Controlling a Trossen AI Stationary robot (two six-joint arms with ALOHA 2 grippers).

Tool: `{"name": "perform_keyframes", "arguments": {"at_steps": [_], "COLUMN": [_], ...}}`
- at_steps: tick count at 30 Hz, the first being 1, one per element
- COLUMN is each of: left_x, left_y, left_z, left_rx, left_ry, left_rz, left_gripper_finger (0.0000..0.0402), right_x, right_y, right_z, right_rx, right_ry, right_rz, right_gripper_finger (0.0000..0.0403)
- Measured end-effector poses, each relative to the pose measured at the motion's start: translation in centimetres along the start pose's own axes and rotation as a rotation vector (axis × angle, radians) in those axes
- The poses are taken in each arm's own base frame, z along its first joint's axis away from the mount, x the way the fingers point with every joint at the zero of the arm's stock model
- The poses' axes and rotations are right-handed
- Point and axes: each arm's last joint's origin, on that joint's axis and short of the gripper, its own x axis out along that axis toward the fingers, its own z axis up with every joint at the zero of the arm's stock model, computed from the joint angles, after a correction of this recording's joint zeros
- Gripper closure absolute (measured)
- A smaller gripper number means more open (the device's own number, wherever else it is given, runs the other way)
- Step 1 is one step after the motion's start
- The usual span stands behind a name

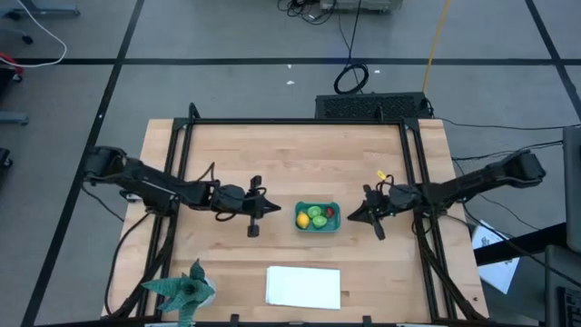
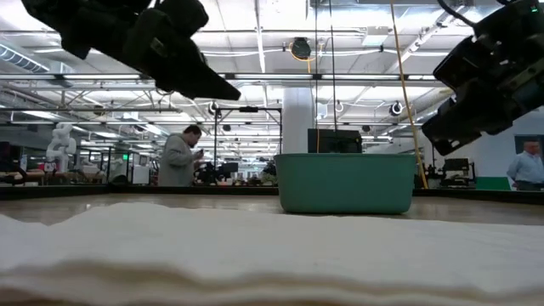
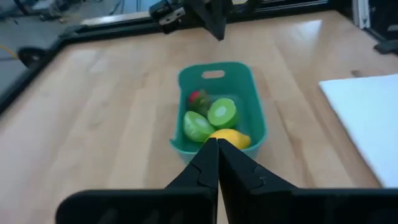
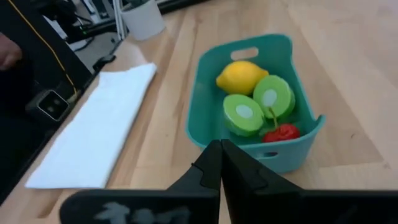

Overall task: Pick and placing Produce into tupperware
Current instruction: Return to Home Position

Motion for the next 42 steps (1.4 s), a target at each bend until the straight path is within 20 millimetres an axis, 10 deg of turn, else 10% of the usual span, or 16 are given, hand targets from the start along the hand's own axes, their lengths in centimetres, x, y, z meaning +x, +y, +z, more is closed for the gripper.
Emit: {"name": "perform_keyframes", "arguments": {"at_steps": [13,26,42], "left_x": [-5.1,-12.1,-14.7], "left_y": [1.4,2.2,2.1], "left_z": [1.6,-2.4,-4.8], "left_rx": [0.080,0.035,0.035], "left_ry": [-0.103,-0.398,-0.503], "left_rz": [0.096,0.070,0.040], "left_gripper_finger": [0.0401,0.0401,0.0402], "right_x": [-2.5,-4.1,-5.3], "right_y": [1.1,1.6,1.2], "right_z": [2.6,3.9,2.4], "right_rx": [-0.062,-0.131,-0.164], "right_ry": [-0.102,-0.224,-0.343], "right_rz": [0.031,0.061,0.079], "right_gripper_finger": [0.0403,0.0403,0.0403]}}
